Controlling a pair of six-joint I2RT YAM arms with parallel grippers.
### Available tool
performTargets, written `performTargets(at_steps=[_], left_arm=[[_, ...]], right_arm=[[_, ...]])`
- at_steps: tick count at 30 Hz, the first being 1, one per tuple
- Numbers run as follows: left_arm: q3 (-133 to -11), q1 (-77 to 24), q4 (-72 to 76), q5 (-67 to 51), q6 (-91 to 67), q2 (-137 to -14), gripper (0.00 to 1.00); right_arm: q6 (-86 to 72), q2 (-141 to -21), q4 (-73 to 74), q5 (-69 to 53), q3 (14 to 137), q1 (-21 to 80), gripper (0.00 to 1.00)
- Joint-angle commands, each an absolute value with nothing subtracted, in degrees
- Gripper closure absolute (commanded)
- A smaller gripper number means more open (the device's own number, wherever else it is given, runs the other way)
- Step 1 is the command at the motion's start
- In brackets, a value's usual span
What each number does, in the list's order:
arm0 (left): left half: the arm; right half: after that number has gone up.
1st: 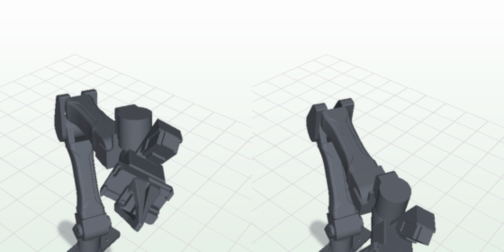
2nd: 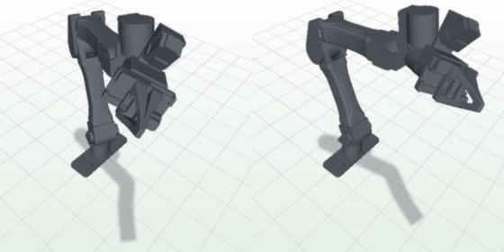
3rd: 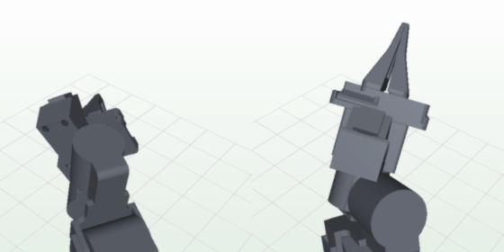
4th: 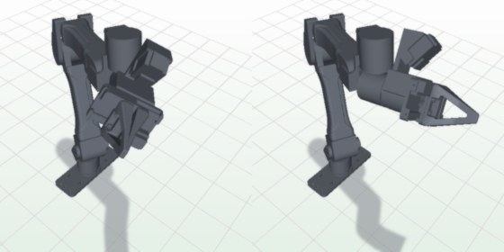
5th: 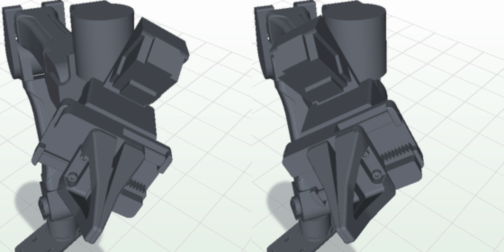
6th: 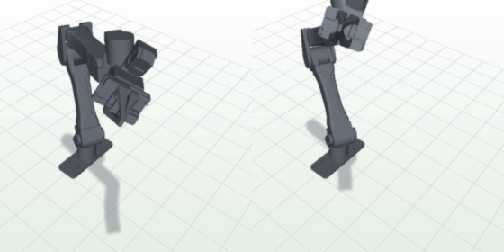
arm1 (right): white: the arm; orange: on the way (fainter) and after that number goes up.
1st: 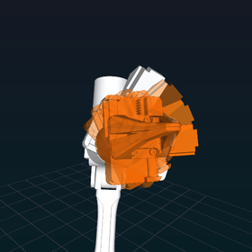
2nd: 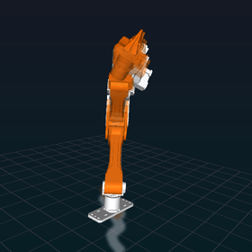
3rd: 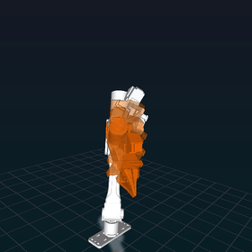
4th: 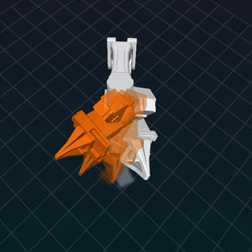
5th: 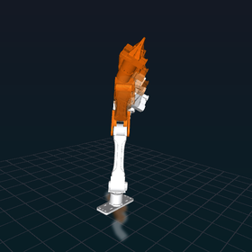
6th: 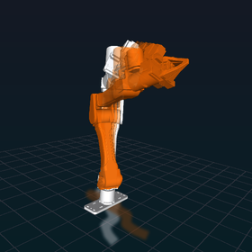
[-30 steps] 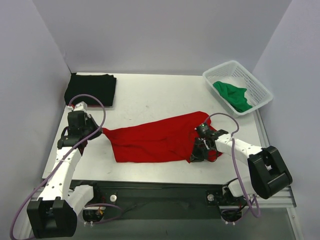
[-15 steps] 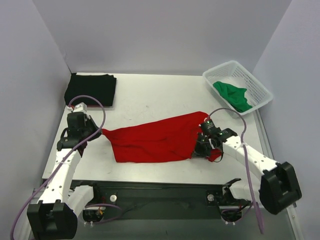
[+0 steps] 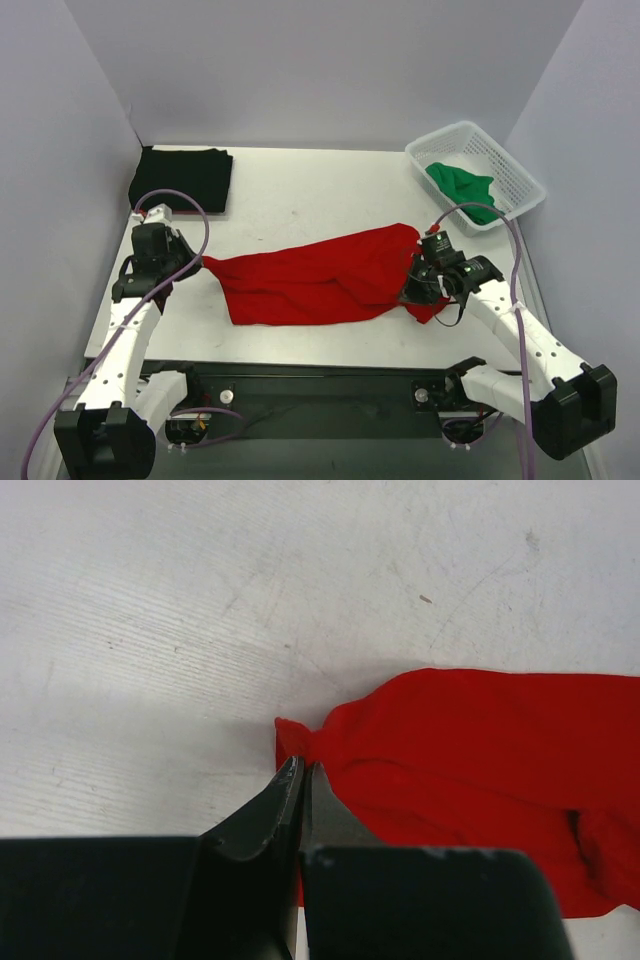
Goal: Fold and stack the t-shirts
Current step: Flatten out the tshirt
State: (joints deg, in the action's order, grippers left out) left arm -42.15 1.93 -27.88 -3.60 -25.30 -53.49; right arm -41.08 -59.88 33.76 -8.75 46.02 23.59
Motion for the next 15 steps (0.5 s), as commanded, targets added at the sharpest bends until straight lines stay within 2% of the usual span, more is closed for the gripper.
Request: performTargets(at_steps=[1,7,8,9,12,15], left_arm=[[-41.31,2.28,-26.37,-4.66,-25.84,-51.60,1.00],[-38.50,2.20,-28.30,-4.04,-25.14,-49.57,1.00],[-38.15,2.28,-28.39,-4.13,-25.05,-49.48,1.00],[-38.23,2.29,-28.56,-4.22,-24.96,-49.40,1.00],[-38.23,2.29,-29.00,-4.13,-24.87,-48.87,1.00],[-38.23,2.28,-29.09,-3.96,-24.79,-48.52,1.00]], right_arm=[[-40.69,-59.86,38.41,-7.12,41.32,23.20,1.00],[-41.66,-59.41,38.58,-4.14,35.43,22.94,0.99],[-40.88,-61.07,38.50,-3.78,35.25,22.85,0.93],[-40.61,-61.87,38.41,-3.78,35.07,23.03,0.81],[-38.85,-63.98,37.36,-5.70,34.89,23.46,0.65],[-38.50,-64.25,35.43,-6.41,34.10,23.91,0.52]])
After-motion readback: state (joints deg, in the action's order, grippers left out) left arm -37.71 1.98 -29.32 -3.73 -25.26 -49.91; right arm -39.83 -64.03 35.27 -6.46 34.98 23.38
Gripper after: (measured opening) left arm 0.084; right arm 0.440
